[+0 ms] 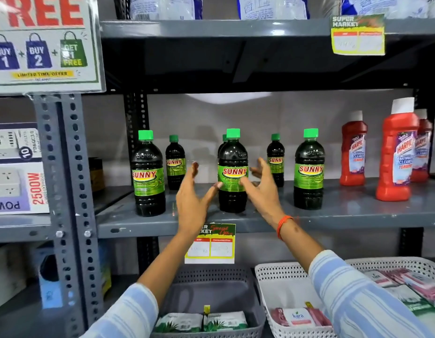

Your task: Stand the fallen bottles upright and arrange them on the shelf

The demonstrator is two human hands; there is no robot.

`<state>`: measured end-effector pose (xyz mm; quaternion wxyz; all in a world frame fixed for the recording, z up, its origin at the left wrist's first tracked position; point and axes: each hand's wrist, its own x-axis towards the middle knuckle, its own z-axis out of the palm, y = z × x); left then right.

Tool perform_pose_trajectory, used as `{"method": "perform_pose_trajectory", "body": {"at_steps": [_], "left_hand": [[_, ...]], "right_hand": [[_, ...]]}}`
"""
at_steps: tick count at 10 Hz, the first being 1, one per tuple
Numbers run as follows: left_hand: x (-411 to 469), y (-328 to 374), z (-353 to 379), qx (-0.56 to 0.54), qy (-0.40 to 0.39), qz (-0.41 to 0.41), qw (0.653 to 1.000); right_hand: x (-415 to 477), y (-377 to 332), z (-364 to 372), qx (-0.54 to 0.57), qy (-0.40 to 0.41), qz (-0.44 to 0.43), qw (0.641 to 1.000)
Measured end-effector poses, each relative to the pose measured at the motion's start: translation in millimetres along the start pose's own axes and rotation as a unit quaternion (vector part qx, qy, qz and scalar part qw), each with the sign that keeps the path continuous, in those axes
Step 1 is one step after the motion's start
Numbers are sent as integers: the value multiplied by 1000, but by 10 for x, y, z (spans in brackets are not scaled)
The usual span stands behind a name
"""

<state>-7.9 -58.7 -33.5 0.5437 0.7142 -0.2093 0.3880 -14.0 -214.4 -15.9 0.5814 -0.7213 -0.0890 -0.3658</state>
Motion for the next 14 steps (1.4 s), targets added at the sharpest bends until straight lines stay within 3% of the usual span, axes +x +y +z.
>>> {"method": "perform_pose_trajectory", "body": {"at_steps": [1, 2, 3, 4, 5, 6, 8, 10, 13, 14], "left_hand": [[-122, -43, -142, 109, 53, 94, 988], [-119, -134, -442, 199, 117, 125, 965], [-2, -163, -695, 174, 131, 68, 974], [146, -321, -1017, 153, 68, -47, 985], [164, -404, -1120, 163, -3, -97, 982], [183, -472, -1224, 199, -54, -106, 973], [282, -460, -1350, 164, -102, -110, 975], [283, -463, -1257, 187, -87, -117, 972], [78, -384, -1007, 285, -41, -129, 949], [-93, -160, -950, 384, -40, -134, 913]], "right_hand": [[-53, -123, 69, -41, 154, -112, 981], [-158, -382, 321, -119, 182, -279, 935], [-213, -458, 596, -124, 52, -308, 942], [-209, -385, 1027, -106, -184, -101, 972], [-174, -300, 1223, -76, -250, 16, 965], [-144, -227, 1428, -29, -297, 68, 952], [-116, -194, 1498, 25, -301, 99, 948], [-92, -121, 1550, 23, -269, 110, 957], [-123, -152, 1499, 28, -264, 103, 959], [-161, -188, 1401, 10, -289, 104, 952]]}}
